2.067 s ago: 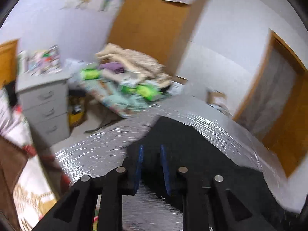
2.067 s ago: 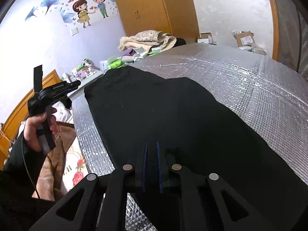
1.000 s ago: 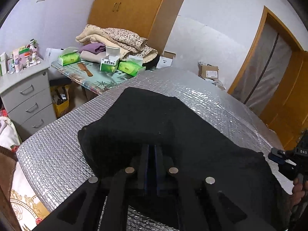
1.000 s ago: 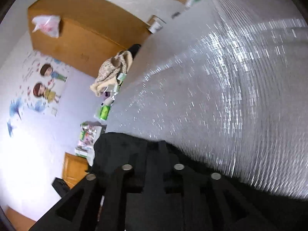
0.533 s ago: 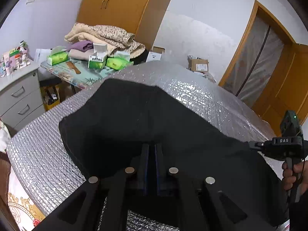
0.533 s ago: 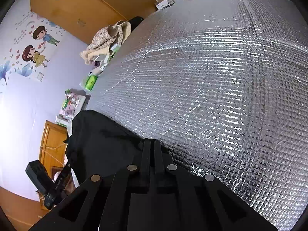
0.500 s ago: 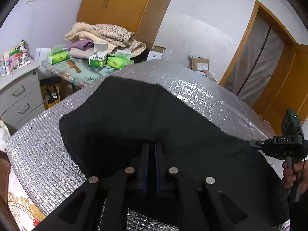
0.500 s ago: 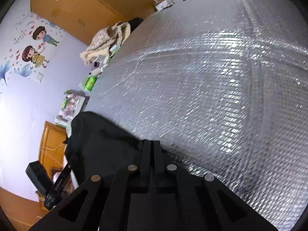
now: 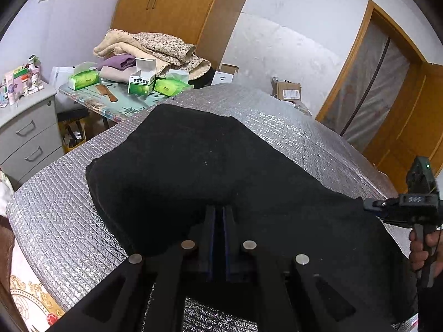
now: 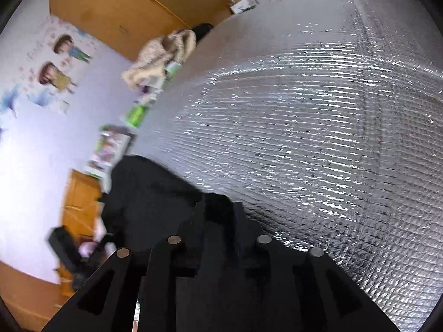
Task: Fold clothes
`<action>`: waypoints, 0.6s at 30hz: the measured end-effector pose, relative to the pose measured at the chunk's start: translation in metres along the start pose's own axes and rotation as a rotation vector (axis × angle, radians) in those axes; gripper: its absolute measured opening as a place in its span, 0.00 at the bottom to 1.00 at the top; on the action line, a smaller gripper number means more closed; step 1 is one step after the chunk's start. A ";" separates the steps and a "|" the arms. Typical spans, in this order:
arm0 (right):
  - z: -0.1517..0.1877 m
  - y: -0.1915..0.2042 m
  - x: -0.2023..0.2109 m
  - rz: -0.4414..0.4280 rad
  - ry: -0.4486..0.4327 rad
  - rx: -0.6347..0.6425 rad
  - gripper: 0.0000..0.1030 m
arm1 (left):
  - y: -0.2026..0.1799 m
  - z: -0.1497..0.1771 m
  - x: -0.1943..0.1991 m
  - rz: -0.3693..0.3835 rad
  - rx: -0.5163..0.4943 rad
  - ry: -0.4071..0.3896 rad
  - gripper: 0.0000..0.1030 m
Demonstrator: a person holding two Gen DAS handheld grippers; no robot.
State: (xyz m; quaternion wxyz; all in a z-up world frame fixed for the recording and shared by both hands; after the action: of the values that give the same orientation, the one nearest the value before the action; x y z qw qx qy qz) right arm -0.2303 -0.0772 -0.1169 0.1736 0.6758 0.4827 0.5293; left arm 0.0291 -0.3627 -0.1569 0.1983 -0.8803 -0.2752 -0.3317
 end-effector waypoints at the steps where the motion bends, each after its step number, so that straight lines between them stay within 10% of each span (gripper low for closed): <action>1: -0.001 -0.005 0.005 0.023 -0.015 -0.002 0.10 | 0.000 0.000 0.000 0.001 0.000 0.001 0.04; 5: -0.006 -0.026 0.026 0.111 -0.074 -0.010 0.09 | 0.001 0.000 0.002 0.002 -0.001 0.002 0.04; 12: 0.041 0.017 0.053 -0.096 -0.081 -0.004 0.09 | -0.005 -0.007 0.014 0.010 -0.011 -0.038 0.04; 18: 0.052 -0.033 0.062 -0.111 -0.148 -0.198 0.00 | 0.014 -0.005 0.002 -0.039 0.004 -0.001 0.04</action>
State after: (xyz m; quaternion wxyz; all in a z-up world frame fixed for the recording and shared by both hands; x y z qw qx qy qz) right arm -0.2017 0.0045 -0.1275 0.3035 0.6648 0.4507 0.5126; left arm 0.0369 -0.3751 -0.1544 0.1935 -0.8746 -0.2931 -0.3344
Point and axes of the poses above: each gripper's, at about its wrist camera, not at the fingertips, and x roughly against the way its jaws point, y to its left, z to its underside, the point moved 10 cm from there along -x, roughly the way its jaws point, and after that the axes turned 14 degrees about -z, right-handed, at the moved point
